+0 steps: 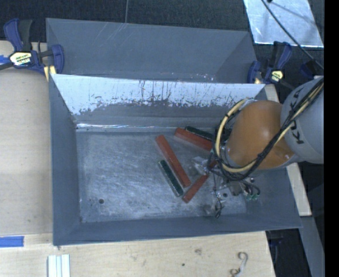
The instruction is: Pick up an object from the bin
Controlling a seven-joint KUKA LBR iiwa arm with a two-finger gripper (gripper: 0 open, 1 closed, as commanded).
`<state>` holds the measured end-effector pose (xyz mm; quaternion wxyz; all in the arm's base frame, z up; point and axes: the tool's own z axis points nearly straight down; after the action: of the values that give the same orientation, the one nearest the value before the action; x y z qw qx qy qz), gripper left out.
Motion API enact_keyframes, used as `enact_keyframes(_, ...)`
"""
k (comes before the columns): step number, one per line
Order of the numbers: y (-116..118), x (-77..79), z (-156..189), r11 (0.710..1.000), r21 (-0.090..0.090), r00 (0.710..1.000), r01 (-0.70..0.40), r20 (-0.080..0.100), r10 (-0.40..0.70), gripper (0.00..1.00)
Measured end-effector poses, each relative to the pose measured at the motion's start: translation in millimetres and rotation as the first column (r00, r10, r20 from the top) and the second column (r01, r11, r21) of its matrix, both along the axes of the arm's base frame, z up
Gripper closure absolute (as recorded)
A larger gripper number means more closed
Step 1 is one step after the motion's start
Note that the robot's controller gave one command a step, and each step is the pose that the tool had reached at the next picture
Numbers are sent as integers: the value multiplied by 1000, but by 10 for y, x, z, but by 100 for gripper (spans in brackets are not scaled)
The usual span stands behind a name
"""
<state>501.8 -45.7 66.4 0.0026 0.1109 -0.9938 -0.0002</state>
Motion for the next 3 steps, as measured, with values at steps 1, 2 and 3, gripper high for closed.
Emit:
enact_keyframes(1, 68, -52, 344, 978, -1, 978, -210, 11, 210, 0)
enact_keyframes(2, -97, 233, 384, 965, -2, 965, -261, 11, 261, 0)
enact_keyframes(3, 109, 366, 39, 914, -1, 914, -406, 8, 406, 0)
